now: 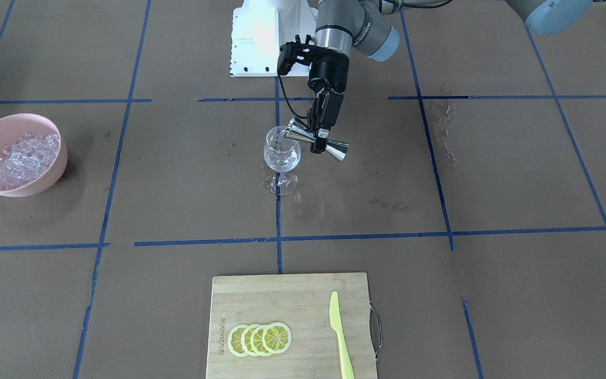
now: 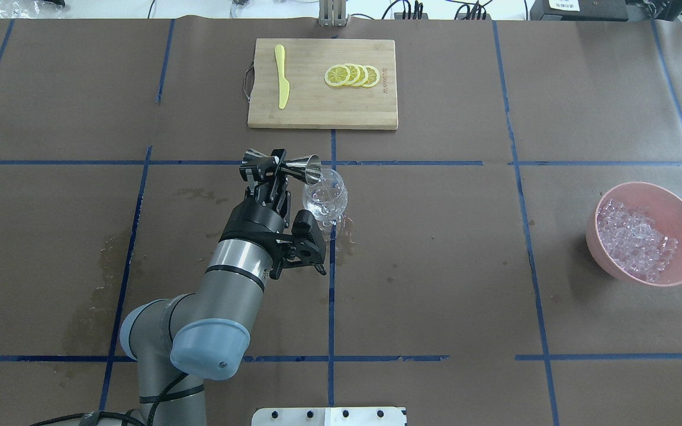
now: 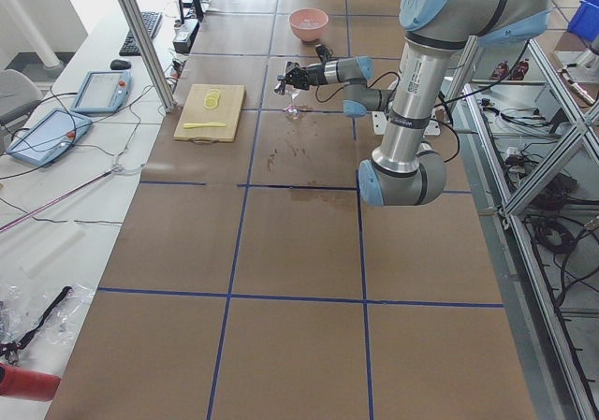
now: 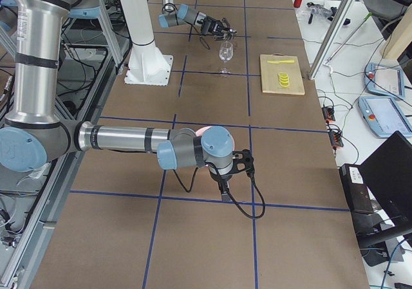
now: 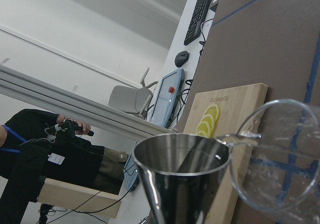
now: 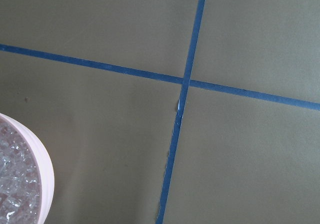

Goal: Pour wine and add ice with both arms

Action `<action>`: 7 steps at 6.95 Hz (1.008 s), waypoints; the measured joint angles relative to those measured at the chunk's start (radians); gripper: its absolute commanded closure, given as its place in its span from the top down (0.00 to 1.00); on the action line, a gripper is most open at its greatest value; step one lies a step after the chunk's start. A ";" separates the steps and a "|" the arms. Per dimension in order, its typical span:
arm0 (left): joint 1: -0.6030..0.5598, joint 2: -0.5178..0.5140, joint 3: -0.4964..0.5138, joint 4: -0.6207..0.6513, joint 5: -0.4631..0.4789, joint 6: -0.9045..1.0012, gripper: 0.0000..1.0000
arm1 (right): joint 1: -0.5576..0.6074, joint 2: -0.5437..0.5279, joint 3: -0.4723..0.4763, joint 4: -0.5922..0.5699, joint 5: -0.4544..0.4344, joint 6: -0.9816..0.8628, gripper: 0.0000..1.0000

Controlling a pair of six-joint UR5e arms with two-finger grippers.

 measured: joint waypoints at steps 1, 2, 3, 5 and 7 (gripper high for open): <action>0.000 0.000 -0.001 -0.002 0.007 0.050 0.00 | 0.000 0.000 -0.002 0.000 0.000 0.000 1.00; 0.000 -0.001 -0.004 -0.005 0.011 0.094 0.00 | 0.000 0.000 -0.004 0.000 0.000 0.000 1.00; 0.000 -0.002 -0.011 -0.006 0.012 0.131 0.00 | 0.000 0.000 -0.005 0.000 0.000 0.000 1.00; 0.001 -0.005 -0.021 -0.006 0.015 0.194 0.00 | 0.000 0.001 -0.005 0.000 0.000 0.000 1.00; 0.002 -0.009 -0.028 -0.007 0.033 0.273 0.00 | 0.000 0.001 -0.005 0.000 0.000 0.000 1.00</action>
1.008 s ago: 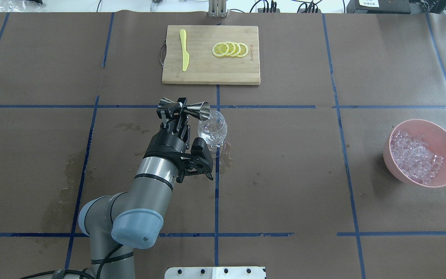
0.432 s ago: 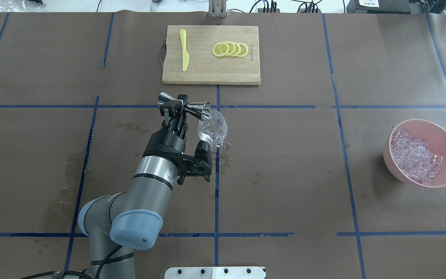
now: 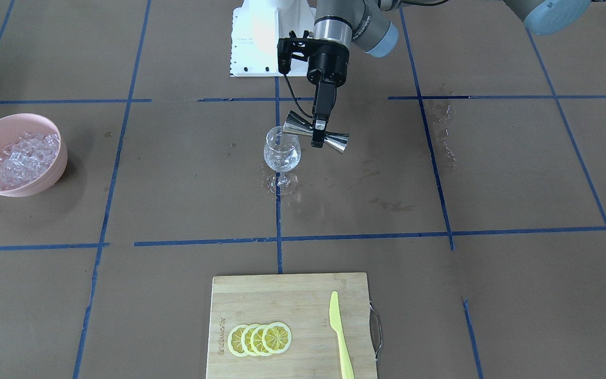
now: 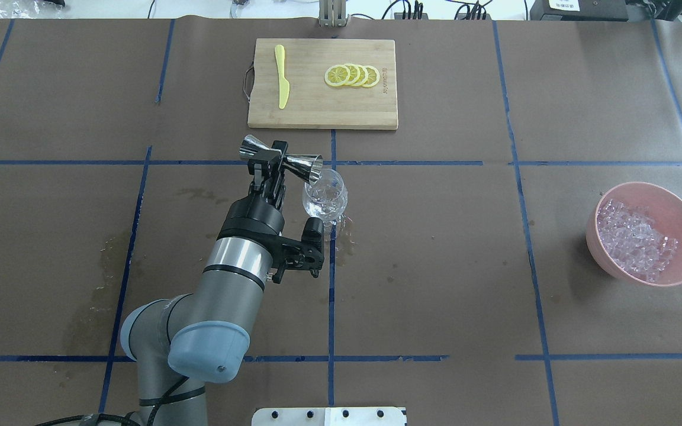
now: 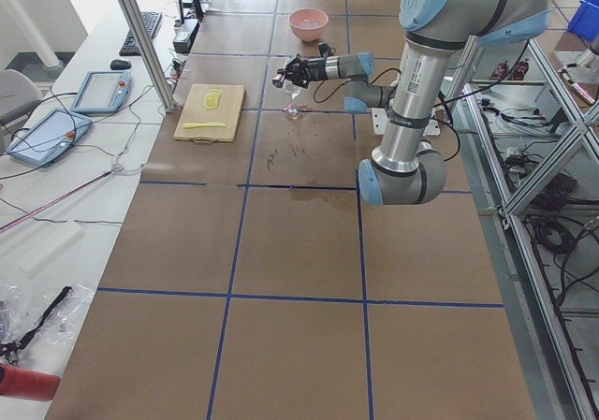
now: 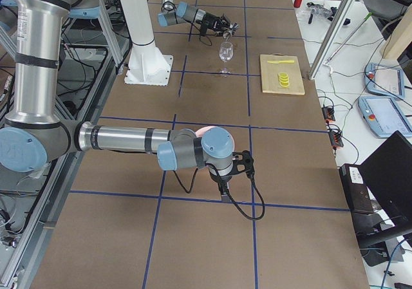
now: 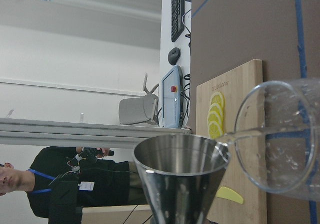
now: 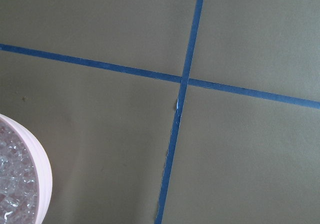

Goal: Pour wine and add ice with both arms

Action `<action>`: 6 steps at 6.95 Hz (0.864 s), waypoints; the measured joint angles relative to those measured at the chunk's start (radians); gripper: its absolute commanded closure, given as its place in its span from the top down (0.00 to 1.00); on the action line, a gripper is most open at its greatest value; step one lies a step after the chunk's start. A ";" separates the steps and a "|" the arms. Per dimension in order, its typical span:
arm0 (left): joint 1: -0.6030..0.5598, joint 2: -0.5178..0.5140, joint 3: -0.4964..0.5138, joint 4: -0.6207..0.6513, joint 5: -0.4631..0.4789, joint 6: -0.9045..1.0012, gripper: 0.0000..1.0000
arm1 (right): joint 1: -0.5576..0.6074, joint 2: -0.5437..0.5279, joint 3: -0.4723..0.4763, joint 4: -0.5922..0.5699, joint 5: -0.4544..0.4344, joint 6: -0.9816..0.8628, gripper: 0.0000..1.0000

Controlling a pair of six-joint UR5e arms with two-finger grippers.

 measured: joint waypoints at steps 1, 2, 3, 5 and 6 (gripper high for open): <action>0.000 -0.002 -0.005 0.000 0.004 0.043 0.00 | 0.000 0.000 0.000 0.000 0.000 0.000 1.00; 0.000 -0.005 -0.007 -0.001 0.006 0.070 0.00 | 0.000 0.000 0.000 0.000 0.000 0.000 1.00; 0.000 -0.006 -0.008 -0.014 0.006 0.083 0.00 | 0.000 0.000 0.000 0.000 0.000 0.000 1.00; -0.006 -0.002 -0.007 -0.090 0.003 0.089 0.00 | 0.000 0.000 0.000 0.000 0.000 0.000 1.00; -0.015 0.002 -0.008 -0.144 -0.003 0.089 0.00 | 0.000 0.000 0.000 0.000 0.000 0.000 1.00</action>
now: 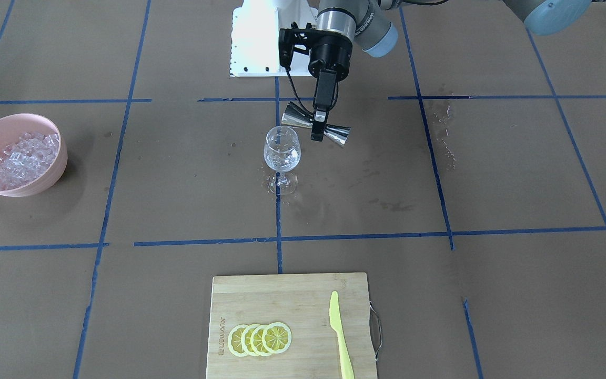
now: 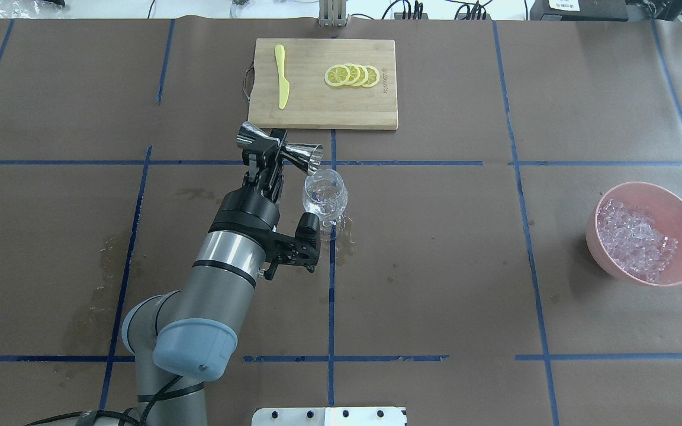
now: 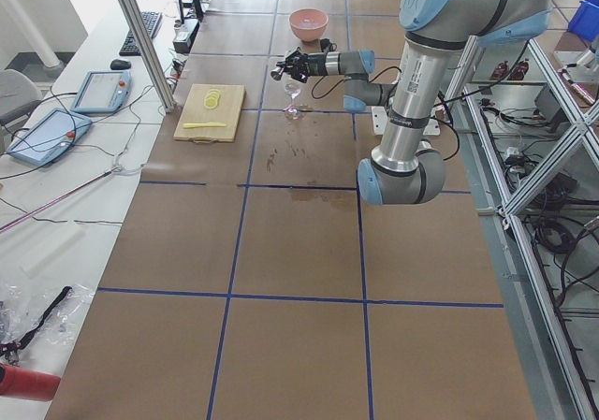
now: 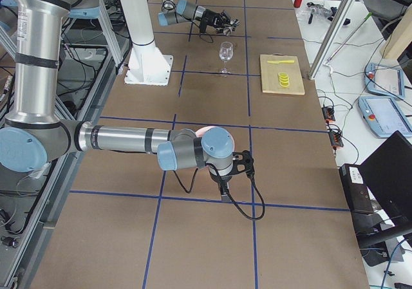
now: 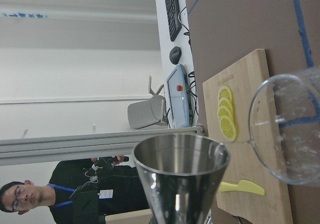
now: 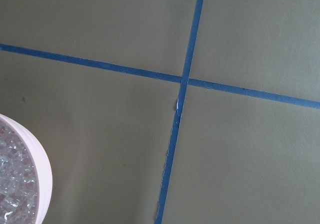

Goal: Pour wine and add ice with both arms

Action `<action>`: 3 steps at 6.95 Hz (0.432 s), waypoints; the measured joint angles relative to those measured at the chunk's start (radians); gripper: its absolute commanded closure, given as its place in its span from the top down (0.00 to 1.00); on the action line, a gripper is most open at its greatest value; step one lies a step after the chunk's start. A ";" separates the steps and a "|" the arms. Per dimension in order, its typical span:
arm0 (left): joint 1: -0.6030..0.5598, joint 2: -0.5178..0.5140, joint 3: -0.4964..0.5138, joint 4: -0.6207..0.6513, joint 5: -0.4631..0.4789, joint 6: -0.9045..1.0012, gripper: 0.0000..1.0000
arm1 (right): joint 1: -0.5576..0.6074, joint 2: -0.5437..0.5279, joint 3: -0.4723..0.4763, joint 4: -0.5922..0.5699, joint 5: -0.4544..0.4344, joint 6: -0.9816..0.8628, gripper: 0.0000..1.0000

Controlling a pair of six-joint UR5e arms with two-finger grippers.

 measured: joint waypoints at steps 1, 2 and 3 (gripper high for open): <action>-0.008 0.020 0.000 -0.072 -0.021 -0.001 0.00 | 0.000 0.000 0.000 0.000 0.001 0.000 1.00; -0.015 0.061 -0.001 -0.153 -0.052 -0.004 0.00 | 0.000 0.000 0.000 0.000 0.001 0.000 1.00; -0.020 0.117 -0.002 -0.241 -0.072 -0.006 0.00 | 0.000 0.000 0.000 0.000 0.001 0.000 1.00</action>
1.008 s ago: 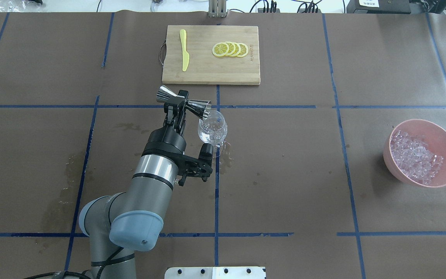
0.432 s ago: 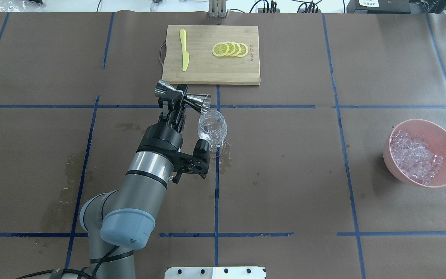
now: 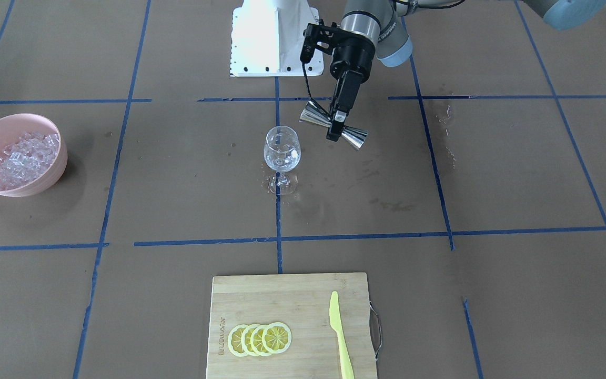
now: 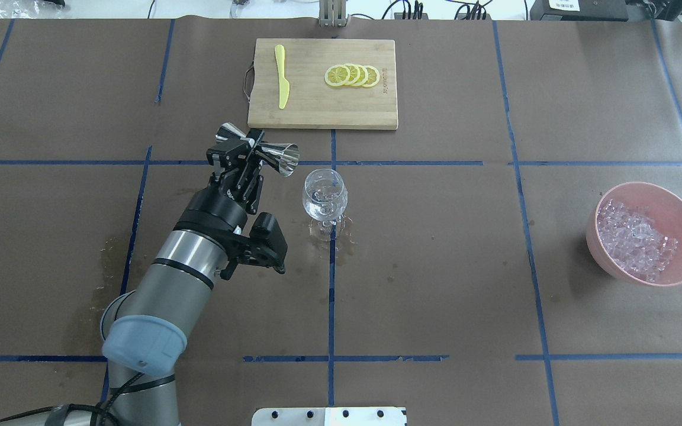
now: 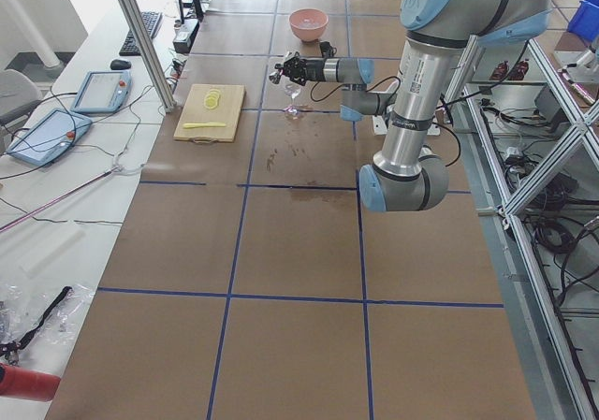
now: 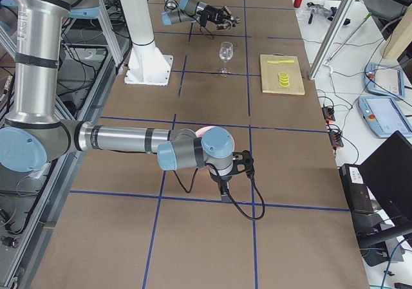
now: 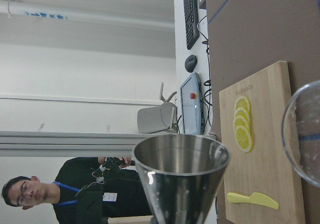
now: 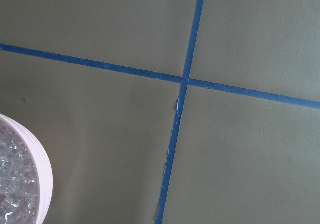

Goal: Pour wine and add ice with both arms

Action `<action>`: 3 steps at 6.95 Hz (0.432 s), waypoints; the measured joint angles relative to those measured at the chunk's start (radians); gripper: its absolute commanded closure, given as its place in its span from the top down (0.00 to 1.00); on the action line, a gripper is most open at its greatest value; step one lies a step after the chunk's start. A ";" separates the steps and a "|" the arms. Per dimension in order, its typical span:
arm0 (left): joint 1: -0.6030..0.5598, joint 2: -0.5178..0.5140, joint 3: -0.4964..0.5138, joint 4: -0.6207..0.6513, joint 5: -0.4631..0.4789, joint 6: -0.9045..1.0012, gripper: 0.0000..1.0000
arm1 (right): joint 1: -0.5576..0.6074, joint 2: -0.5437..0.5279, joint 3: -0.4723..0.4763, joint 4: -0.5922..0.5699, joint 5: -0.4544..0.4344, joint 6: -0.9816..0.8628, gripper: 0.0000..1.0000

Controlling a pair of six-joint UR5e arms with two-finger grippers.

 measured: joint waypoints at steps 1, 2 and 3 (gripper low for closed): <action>-0.003 0.070 0.000 -0.101 -0.019 -0.003 0.00 | 0.000 0.000 0.001 0.000 0.000 0.000 1.00; -0.008 0.148 0.000 -0.210 -0.049 -0.006 0.00 | 0.000 0.000 0.002 0.000 0.001 0.000 1.00; -0.015 0.237 -0.001 -0.324 -0.084 -0.025 0.00 | 0.000 0.000 0.002 0.000 0.001 0.000 1.00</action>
